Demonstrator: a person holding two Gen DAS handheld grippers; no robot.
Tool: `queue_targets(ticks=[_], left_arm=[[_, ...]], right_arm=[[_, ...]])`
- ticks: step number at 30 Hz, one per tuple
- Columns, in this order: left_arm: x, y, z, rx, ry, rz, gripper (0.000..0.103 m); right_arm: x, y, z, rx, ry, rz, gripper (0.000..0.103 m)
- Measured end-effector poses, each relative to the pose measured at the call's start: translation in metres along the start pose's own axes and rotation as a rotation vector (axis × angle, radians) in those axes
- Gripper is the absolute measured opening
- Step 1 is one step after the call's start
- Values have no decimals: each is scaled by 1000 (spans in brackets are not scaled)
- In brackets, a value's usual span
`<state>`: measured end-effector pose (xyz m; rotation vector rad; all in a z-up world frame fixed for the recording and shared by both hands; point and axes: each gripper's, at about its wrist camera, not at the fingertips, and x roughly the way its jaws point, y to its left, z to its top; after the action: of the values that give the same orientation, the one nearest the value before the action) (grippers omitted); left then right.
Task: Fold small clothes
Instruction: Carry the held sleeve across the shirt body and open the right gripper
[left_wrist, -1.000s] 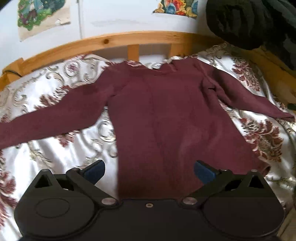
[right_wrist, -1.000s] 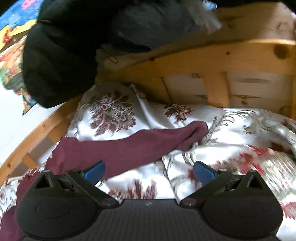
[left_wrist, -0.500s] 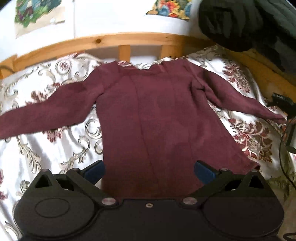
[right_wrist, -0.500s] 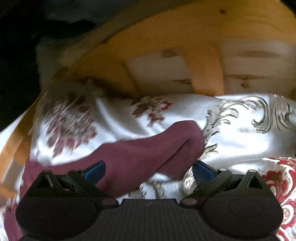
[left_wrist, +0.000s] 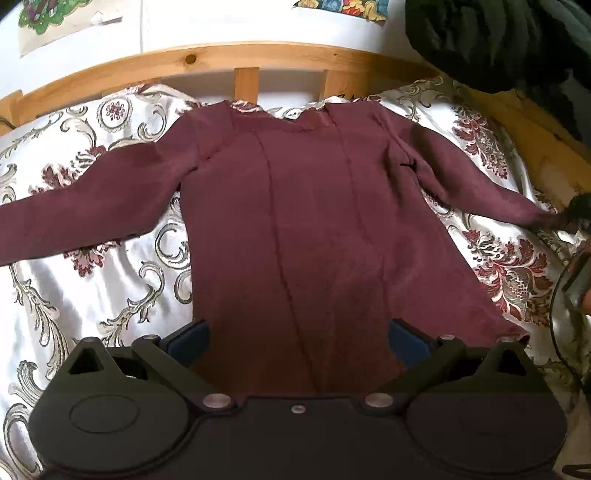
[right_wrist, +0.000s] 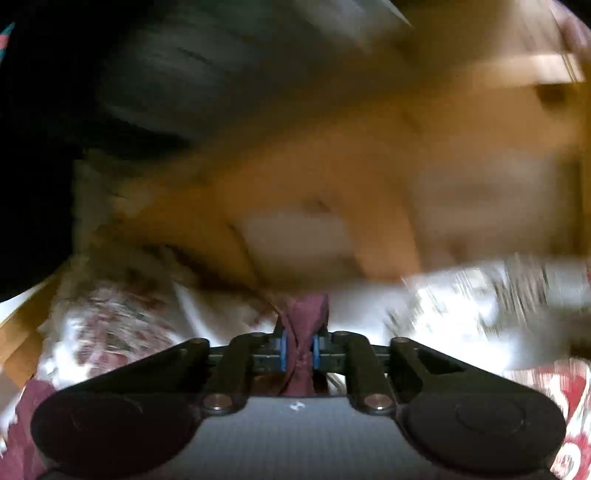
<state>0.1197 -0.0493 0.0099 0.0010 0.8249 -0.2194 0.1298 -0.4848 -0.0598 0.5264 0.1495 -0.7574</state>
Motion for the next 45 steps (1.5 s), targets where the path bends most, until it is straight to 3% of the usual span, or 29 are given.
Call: queue_targets(ticks=[6, 11, 15, 21, 24, 29, 32, 34, 37, 39, 45], left_arm=[[0, 6, 1, -15, 3, 4, 102], [-7, 11, -1, -27, -8, 21, 102], [-11, 20, -4, -51, -10, 43, 102], [-20, 38, -6, -126, -42, 69, 102], [-22, 43, -7, -149, -54, 76, 102], [-18, 43, -7, -159, -58, 81, 102], [-16, 39, -5, -152, -75, 81, 102], [-16, 35, -3, -145, -90, 80, 102], [-16, 31, 0, -139, -113, 80, 102], [-16, 30, 2, -146, -128, 85, 102], [-17, 38, 8, -208, -180, 111, 102]], right_arm=[[-46, 64, -18, -376, -289, 214, 11], [-87, 126, -65, -685, -398, 503, 11], [-141, 156, -117, -937, -436, 775, 10], [-186, 164, -182, -1219, -403, 1052, 10], [-200, 155, -198, -1310, -382, 1135, 10], [-209, 150, -209, -1420, -336, 1189, 11], [-211, 154, -208, -1475, -299, 1217, 20], [-214, 147, -211, -1504, -280, 1253, 42], [-220, 137, -211, -1545, -253, 1313, 61], [-227, 128, -210, -1554, -206, 1356, 67], [-235, 117, -191, -1474, 46, 1489, 79]])
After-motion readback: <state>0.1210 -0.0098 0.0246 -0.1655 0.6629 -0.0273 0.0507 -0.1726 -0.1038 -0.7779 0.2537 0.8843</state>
